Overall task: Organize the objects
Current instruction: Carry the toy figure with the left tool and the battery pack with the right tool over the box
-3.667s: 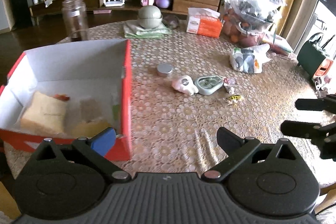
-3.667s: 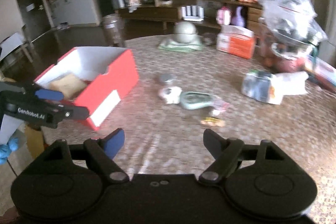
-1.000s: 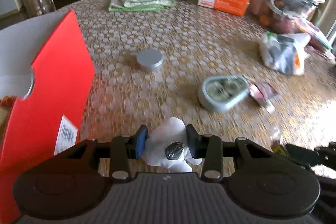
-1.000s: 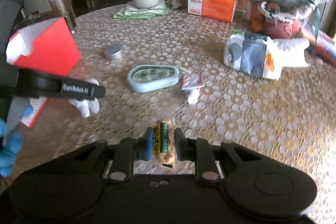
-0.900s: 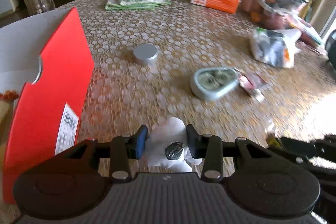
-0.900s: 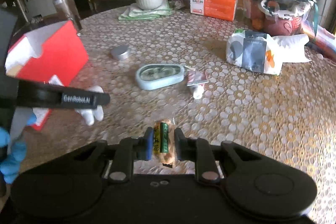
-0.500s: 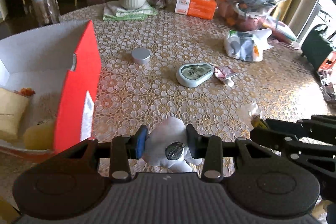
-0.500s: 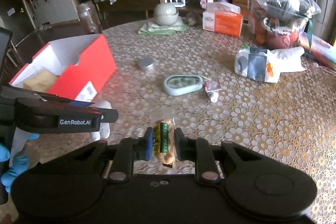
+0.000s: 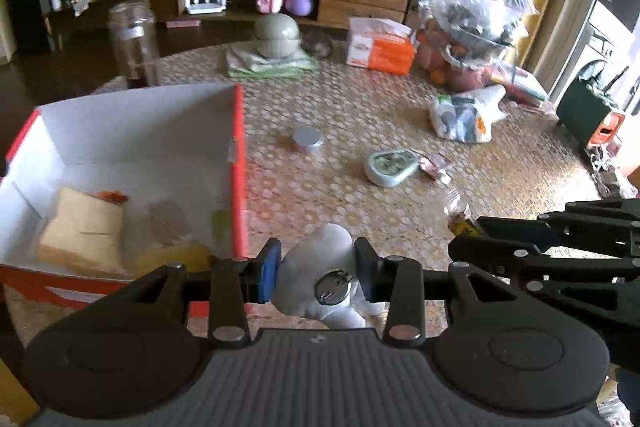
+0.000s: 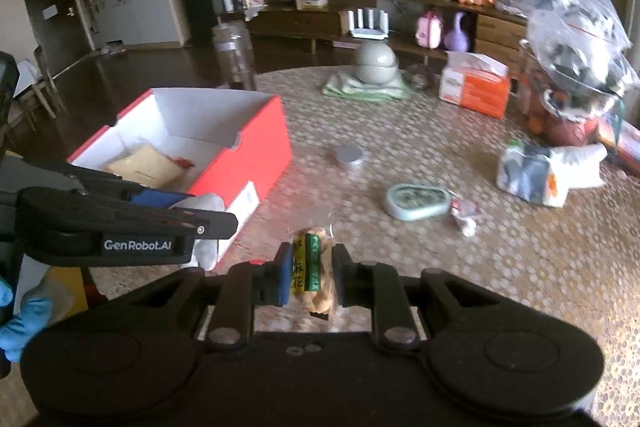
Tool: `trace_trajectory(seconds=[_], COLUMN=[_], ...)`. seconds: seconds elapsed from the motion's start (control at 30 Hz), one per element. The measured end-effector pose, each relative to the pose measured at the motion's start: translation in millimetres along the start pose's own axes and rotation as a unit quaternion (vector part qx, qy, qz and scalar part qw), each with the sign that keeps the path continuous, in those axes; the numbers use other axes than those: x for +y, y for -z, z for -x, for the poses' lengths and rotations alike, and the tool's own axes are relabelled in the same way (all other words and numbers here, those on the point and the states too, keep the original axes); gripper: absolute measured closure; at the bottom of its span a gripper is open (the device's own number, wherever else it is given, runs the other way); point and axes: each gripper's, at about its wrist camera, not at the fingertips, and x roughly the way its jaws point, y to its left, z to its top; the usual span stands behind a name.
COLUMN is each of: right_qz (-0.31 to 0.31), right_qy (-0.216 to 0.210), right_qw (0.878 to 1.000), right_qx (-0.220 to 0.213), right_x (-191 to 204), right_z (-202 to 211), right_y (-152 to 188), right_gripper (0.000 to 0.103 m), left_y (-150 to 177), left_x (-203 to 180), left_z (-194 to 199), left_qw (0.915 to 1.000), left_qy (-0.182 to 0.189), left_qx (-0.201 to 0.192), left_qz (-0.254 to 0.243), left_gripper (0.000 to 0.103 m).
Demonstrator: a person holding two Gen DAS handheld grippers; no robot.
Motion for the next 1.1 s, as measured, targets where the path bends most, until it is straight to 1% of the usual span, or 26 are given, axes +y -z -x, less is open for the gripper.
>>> trace_trajectory(seconds=[0.37,0.67,0.87,1.03,1.1], right_qz=[0.041,0.054,0.06,0.071,0.074], right_qy=[-0.027,-0.046,-0.049,-0.041,-0.04], right_qw=[0.999,0.997,0.997,0.997,0.996], right_qx=[-0.008,-0.008,-0.001,0.009,0.02], right_x=[58,93,108,115,116], right_z=[-16,-37,-60,-84,-97], right_y=[-29,-53,-67,-77,-80], right_gripper=[0.083,0.083,0.083,0.083,0.083], left_y=[-2,-13,-33,-48,-53], left_x=[63,113,141,156,161], left_z=[29,42,36,17,6], left_qw=[0.9992,0.9959,0.9927,0.9917,0.9917], left_qy=[-0.027,-0.071,-0.102,-0.114,-0.116], left_qx=[-0.019,-0.038,-0.046,-0.041,-0.036], left_qz=[0.023,0.042,0.044,0.043,0.042], left_gripper=[0.065,0.065,0.065,0.064,0.064])
